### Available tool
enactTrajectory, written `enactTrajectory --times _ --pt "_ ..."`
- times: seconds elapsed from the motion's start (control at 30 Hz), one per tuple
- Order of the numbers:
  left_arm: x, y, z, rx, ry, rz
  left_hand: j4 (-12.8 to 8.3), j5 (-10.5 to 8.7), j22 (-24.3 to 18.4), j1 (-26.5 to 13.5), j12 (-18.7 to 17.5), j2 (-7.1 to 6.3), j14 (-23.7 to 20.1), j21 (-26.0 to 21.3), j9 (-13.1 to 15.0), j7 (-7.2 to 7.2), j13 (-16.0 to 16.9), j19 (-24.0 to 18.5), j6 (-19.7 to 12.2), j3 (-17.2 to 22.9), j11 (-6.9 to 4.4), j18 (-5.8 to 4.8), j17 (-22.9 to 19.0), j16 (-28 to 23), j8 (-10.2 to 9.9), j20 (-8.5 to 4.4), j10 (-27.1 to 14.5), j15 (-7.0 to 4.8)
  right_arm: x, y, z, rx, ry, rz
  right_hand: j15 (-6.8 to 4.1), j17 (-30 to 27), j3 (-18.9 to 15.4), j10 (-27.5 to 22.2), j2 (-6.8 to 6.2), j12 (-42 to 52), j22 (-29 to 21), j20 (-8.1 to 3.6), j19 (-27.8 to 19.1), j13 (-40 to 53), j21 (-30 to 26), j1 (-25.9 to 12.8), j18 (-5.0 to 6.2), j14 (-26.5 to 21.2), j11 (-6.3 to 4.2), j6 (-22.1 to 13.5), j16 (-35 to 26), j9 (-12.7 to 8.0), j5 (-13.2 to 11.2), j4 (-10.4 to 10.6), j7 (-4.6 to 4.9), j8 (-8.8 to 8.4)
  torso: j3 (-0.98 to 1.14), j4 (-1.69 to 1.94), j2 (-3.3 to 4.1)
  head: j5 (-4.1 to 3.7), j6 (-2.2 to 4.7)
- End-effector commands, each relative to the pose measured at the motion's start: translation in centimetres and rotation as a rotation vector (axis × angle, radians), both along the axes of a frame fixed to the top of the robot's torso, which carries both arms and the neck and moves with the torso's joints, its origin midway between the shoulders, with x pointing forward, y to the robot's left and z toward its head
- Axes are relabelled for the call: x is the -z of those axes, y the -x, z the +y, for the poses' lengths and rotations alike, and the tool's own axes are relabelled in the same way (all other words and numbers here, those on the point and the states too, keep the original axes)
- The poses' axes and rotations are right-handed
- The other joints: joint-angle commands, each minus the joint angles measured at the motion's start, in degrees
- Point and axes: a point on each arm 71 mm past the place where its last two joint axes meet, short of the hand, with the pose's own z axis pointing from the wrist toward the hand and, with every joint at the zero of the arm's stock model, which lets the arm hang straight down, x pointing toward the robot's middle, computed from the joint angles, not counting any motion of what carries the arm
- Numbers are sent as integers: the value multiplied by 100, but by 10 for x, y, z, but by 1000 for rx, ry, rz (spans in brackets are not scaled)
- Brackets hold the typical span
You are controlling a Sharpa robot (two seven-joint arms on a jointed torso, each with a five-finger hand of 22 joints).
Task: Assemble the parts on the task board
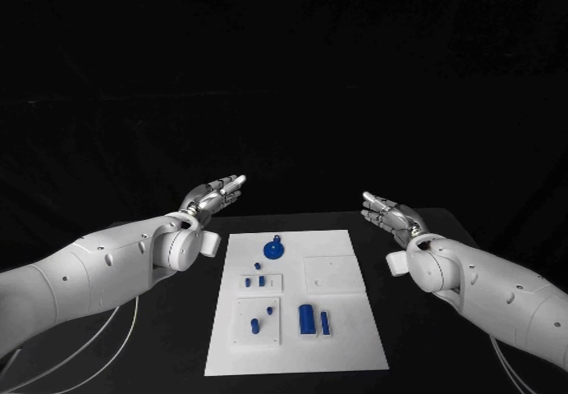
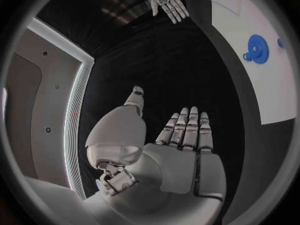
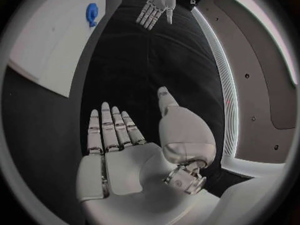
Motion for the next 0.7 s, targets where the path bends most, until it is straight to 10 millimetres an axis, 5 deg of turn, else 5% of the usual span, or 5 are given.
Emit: enactTrajectory --times 0.03,0.17,0.3,0.7 --pt "6 9 -7 -38 13 -16 0 -105 -135 -5355 -114 -96 -2864 -137 -113 -222 -102 -1955 -2079 199 -222 -173 -116 -109 -111 -224 -2808 -213 -8 4 9 31 -34 -41 -208 -107 -146 -2790 -111 -108 -115 -276 -2233 -100 -141 -4418 -299 -3294 -237 -2242 -119 -108 -479 293 -212 -118 -56 79 -211 -45 -48" --pt "18 31 -20 -71 41 -10 0 -105 -135 -5355 -114 -96 -2864 -137 -113 -222 -102 -1955 -2079 199 -222 -173 -116 -109 -111 -224 -2808 -213 -13 17 26 46 -63 -67 -208 -107 -146 -2790 -111 -108 -115 -276 -2233 -100 -141 -4418 -299 -3294 -237 -2242 -119 -108 -479 293 -212 -118 -116 167 -445 -100 -105" --pt "29 57 -34 -110 69 -3 0 -105 -135 -5355 -114 -96 -2864 -137 -113 -222 -102 -1955 -2079 199 -222 -173 -116 -109 -111 -224 -2808 -213 -16 36 43 65 -92 -79 -208 -107 -146 -2790 -111 -108 -115 -276 -2233 -100 -141 -4418 -299 -3294 -237 -2242 -119 -108 -479 293 -212 -118 -146 210 -562 -127 -134" --pt "39 110 -57 -186 105 15 0 -105 -135 -5355 -114 -96 -2864 -137 -113 -222 -102 -1955 -2079 199 -222 -173 -116 -109 -111 -224 -2808 -213 -14 95 77 122 -127 -46 -208 -107 -146 -2790 -111 -108 -115 -276 -2233 -100 -141 -4418 -299 -3294 -237 -2242 -119 -108 -479 293 -212 -118 -154 221 -591 -133 -141"
